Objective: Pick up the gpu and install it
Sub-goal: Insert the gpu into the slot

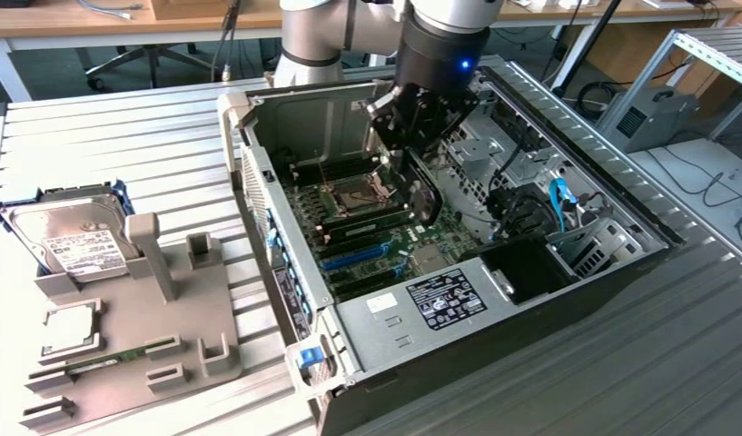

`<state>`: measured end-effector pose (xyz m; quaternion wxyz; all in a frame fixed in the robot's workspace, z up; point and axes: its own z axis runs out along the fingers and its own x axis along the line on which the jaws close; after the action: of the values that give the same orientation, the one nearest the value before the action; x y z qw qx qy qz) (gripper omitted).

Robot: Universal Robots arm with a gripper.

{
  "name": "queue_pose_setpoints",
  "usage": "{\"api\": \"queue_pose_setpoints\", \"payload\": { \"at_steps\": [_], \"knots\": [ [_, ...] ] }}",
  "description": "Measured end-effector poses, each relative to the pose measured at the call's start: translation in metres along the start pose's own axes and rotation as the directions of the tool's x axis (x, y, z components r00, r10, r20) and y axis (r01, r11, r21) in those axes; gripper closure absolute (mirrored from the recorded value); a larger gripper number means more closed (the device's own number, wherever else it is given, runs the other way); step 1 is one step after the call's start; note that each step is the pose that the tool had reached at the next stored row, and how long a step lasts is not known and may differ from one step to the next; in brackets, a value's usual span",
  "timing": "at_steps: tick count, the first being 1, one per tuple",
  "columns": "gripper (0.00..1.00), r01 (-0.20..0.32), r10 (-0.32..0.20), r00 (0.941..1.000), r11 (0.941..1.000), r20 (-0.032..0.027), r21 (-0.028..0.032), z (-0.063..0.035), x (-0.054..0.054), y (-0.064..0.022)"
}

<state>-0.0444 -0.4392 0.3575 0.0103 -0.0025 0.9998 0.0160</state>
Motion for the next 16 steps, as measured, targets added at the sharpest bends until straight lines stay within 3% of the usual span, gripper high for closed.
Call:
{"api": "queue_pose_setpoints", "payload": {
  "at_steps": [2,5,7,9,16],
  "knots": [
    [0.74,0.120,-0.120,0.9928,0.9928,-0.0037,-0.0027,0.0000,-0.0001,0.0000],
    [0.74,0.211,-0.211,0.9775,0.9775,-0.0063,-0.0051,0.0000,-0.0001,0.0000],
    [0.74,0.294,-0.294,0.9556,0.9556,-0.0085,-0.0075,0.0000,-0.0001,0.0000],
    [0.74,0.372,-0.372,0.9283,0.9283,-0.0104,-0.0099,0.0000,-0.0001,0.0000],
    [0.74,0.413,-0.413,0.9108,0.9108,-0.0114,-0.0113,0.0000,-0.0001,0.0000]
  ]
}}
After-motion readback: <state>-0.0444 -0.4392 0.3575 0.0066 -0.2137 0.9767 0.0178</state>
